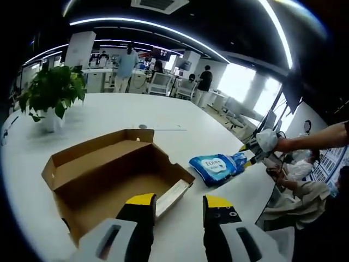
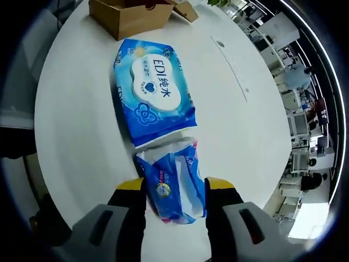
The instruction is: Operate the shoe box by opening the lid, removing the specified soft item, and placing it in the target area until the item is outside and the box remains undamaged.
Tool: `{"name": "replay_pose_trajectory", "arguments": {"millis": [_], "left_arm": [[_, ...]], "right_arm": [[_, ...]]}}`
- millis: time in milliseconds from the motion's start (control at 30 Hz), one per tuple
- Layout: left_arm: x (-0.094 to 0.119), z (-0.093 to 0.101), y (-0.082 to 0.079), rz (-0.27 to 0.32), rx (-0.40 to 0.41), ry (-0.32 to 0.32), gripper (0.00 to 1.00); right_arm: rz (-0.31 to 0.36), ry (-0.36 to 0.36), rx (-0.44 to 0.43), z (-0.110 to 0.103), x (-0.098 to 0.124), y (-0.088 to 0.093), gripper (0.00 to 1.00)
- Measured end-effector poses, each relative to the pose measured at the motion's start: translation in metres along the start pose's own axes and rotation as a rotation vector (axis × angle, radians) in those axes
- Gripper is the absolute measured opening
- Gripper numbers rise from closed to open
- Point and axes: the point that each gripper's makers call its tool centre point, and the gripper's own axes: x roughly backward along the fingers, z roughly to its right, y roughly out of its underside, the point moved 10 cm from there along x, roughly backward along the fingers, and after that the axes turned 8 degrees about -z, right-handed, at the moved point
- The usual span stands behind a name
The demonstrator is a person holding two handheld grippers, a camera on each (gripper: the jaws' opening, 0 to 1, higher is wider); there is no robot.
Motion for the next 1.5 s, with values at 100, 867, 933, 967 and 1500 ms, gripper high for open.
{"name": "replay_pose_trajectory", "arguments": {"millis": [100,867,933,967,1500], "left_arm": [[0.005,-0.001,0.002,0.009,0.001,0.002,0.34],[0.029,-0.024,0.016,0.024,0.007,0.021,0.34],[0.03,-0.025,0.018,0.023,0.006,0.021,0.34],[0.032,-0.026,0.02,0.025,0.007,0.022,0.34],[0.05,-0.043,0.036,0.024,0.028,0.012,0.34]], "right_arm": [[0.001,0.006,-0.031,-0.002,0.007,-0.001,0.41],[0.117,-0.03,-0.307,-0.023,0.035,-0.048,0.41],[0.125,-0.035,-0.326,-0.024,0.035,-0.051,0.41],[0.138,-0.041,-0.351,-0.025,0.036,-0.054,0.41],[0.302,-0.13,-0.482,-0.045,0.047,-0.115,0.4]]}}
